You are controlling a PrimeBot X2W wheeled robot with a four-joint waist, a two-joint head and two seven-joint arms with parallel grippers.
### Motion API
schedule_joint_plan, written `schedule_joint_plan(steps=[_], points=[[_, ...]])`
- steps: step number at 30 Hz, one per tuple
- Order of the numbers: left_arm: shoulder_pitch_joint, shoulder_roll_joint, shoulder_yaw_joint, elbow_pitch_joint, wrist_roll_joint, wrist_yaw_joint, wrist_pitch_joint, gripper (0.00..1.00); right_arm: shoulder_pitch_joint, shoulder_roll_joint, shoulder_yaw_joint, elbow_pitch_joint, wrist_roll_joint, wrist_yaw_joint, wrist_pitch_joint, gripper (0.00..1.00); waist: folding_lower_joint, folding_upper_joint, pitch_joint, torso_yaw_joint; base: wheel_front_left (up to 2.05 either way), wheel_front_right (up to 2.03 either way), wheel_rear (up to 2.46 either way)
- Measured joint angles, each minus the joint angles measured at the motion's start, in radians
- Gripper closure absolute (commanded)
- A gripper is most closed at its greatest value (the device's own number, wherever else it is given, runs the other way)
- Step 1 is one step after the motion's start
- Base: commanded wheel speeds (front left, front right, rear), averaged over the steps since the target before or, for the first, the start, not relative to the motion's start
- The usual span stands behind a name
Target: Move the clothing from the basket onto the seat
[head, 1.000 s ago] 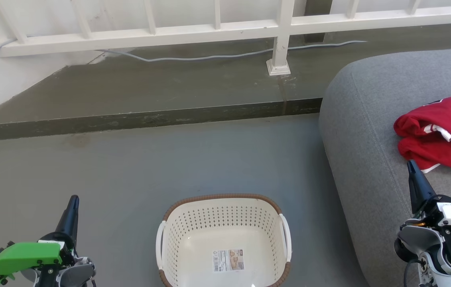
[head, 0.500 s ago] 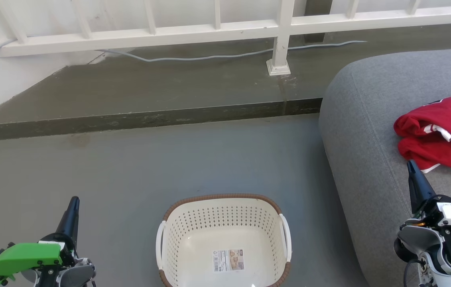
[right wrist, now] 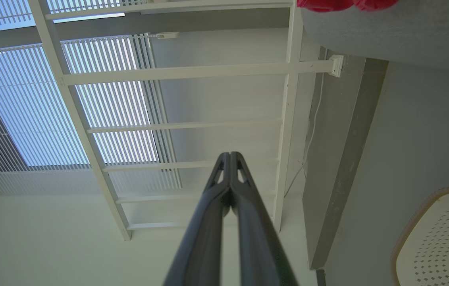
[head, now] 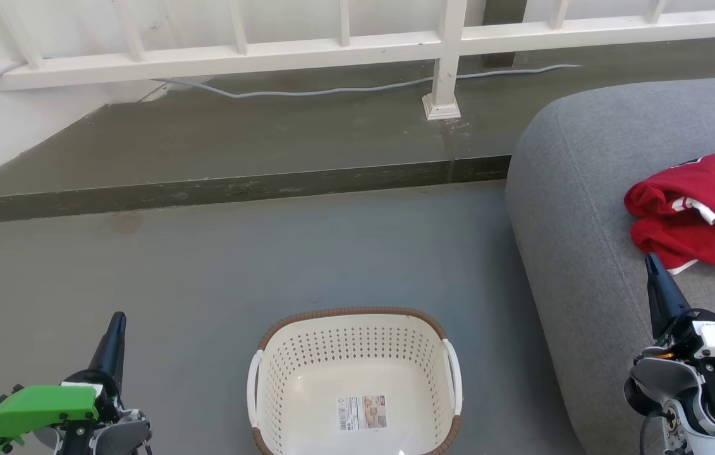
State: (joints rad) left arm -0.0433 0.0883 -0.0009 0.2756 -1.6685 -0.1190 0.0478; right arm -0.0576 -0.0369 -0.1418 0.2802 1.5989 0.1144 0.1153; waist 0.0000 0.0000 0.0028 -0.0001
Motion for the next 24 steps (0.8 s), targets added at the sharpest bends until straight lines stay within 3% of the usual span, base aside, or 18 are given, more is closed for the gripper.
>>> schedule_joint_plan(steps=[24], points=[[-0.002, -0.002, 0.001, 0.002, 0.000, -0.001, 0.002, 1.00, 0.000, 0.000, 0.001, 0.000, 0.000, 0.000, 0.000, 1.00, 0.0000, 0.0000, 0.000, 0.000, 0.00, 0.00, 0.00]])
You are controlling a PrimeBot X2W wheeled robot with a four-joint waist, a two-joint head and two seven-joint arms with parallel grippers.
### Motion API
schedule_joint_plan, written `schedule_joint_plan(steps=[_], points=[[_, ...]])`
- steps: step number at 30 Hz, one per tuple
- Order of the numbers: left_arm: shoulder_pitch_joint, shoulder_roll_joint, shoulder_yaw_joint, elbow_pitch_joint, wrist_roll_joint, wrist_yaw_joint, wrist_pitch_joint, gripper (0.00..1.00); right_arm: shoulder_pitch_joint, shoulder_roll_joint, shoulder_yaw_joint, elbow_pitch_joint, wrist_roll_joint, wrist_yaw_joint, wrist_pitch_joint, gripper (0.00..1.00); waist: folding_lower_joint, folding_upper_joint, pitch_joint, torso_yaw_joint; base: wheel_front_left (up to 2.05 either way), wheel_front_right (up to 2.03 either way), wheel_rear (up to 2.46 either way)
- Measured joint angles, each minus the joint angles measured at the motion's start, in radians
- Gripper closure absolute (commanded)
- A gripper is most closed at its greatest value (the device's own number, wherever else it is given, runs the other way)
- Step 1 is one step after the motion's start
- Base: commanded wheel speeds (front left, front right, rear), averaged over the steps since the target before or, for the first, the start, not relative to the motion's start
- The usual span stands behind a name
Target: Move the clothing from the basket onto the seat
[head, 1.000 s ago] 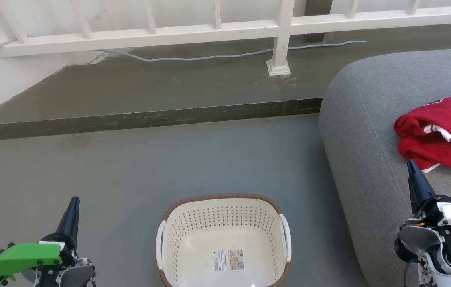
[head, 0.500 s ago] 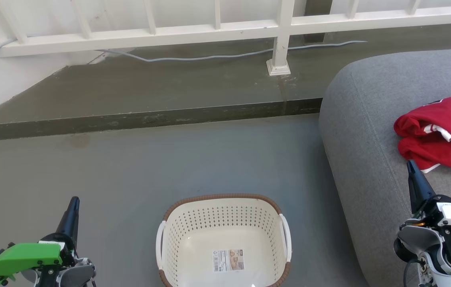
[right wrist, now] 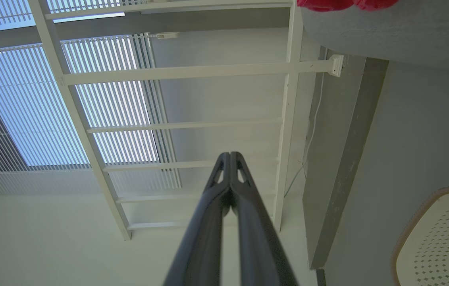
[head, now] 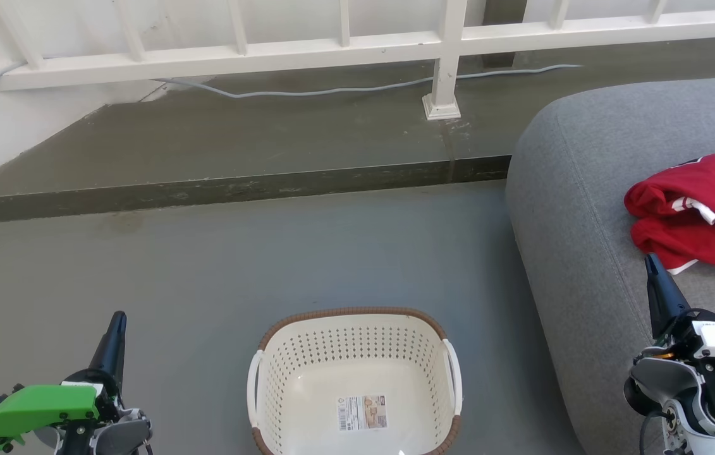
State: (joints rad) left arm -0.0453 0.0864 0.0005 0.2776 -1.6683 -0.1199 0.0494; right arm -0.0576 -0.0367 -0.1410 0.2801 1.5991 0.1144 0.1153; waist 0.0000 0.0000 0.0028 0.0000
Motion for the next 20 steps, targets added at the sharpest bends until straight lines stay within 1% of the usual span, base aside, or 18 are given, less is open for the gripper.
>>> schedule_joint_plan(steps=[20], points=[[-0.002, -0.001, 0.001, 0.001, 0.000, 0.000, 0.002, 1.00, 0.000, 0.000, 0.000, 0.000, 0.001, 0.000, 0.000, 1.00, 0.0000, 0.0000, 0.000, 0.000, 0.00, 0.00, 0.00]])
